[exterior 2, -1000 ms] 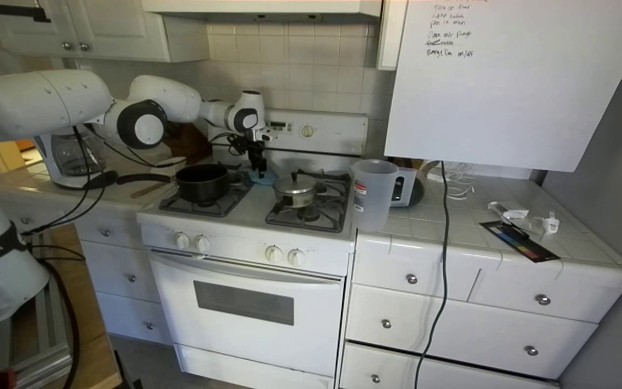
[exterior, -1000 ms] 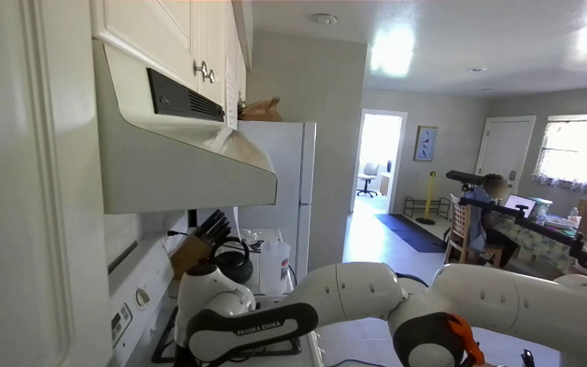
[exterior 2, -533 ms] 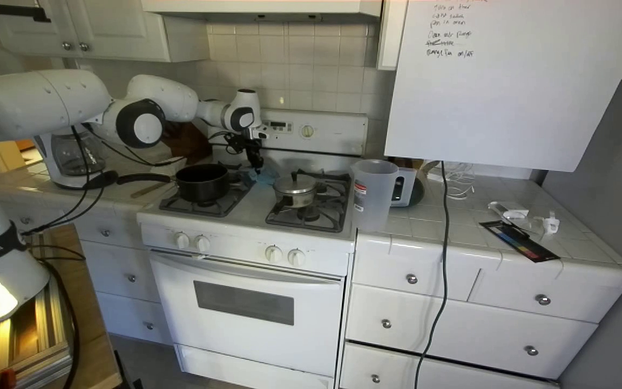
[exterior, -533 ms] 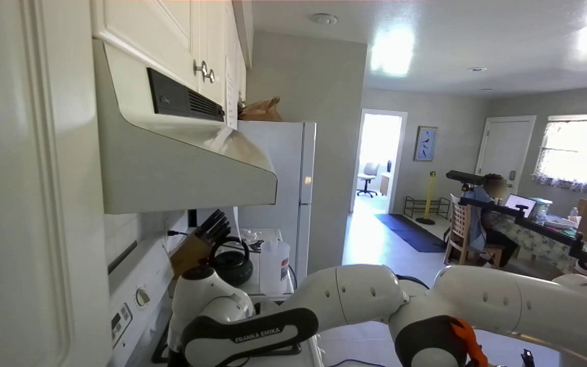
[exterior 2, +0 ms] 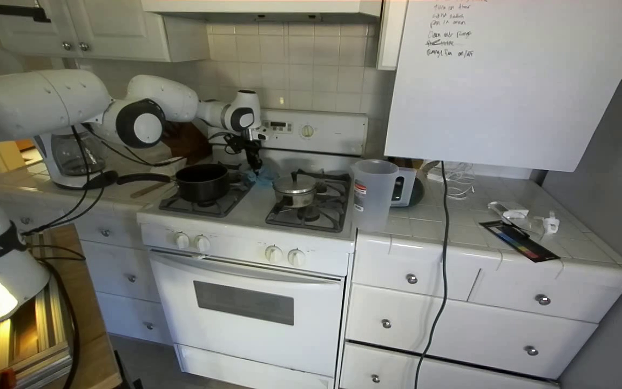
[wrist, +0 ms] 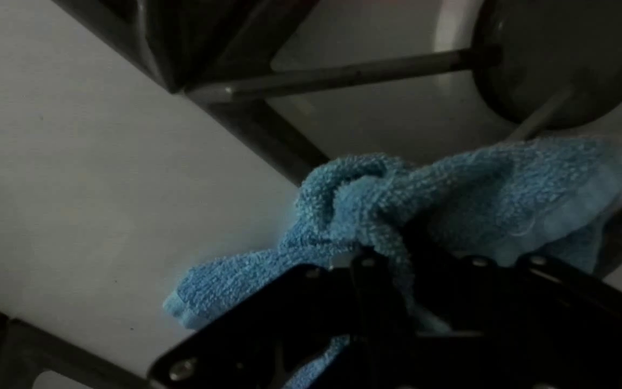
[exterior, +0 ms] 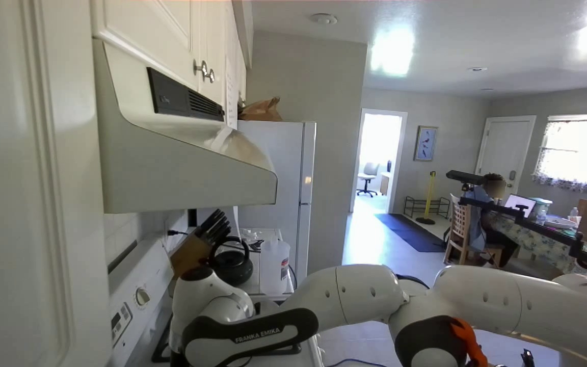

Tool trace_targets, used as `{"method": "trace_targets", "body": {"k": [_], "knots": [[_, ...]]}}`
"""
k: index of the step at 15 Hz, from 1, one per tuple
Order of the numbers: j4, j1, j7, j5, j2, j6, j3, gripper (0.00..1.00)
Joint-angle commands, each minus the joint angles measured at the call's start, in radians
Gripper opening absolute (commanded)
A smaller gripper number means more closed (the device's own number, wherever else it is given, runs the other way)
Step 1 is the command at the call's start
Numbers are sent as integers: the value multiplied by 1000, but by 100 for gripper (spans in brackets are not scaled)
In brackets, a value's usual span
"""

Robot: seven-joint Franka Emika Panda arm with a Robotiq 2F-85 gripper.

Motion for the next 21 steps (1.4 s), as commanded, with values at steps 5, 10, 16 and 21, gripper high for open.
{"method": "trace_targets", "body": {"k": [5, 10, 16, 21], "knots": [[-3, 41, 101, -52, -47, -223, -27, 3], [-3, 82, 115, -81, -93, -317, -27, 3], [-4, 95, 108, -70, -98, -227, -10, 12], [-6, 94, 125, -83, -101, -251, -26, 3]]}}
